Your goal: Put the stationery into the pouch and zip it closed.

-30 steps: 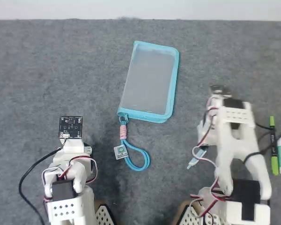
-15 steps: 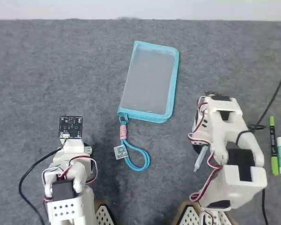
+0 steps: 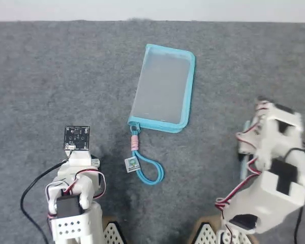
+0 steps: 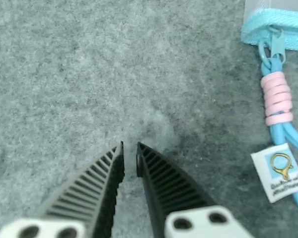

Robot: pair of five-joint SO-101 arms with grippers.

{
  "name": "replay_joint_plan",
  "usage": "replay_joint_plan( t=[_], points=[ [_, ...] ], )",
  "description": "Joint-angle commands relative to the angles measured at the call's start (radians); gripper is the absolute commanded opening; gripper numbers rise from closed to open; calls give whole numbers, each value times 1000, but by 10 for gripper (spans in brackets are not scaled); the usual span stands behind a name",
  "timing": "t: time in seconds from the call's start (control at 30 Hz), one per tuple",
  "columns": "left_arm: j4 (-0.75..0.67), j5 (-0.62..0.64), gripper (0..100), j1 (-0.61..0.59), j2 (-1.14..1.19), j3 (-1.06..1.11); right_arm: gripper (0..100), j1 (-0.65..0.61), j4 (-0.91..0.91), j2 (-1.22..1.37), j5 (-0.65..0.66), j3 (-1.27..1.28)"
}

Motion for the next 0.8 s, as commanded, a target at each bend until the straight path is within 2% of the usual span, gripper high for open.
replay_joint_plan(
  t=[0.0,0.2,0.5,0.77],
  points=[
    [5,5,47,-2,-21,-7,8,93,33,2,106,-118],
    [5,5,47,-2,-21,-7,7,200,65,5,180,-204],
    [5,5,47,-2,-21,-7,7,257,48,7,209,-226],
    [5,6,47,0,-21,-7,9,278,70,4,391,-298]
  ],
)
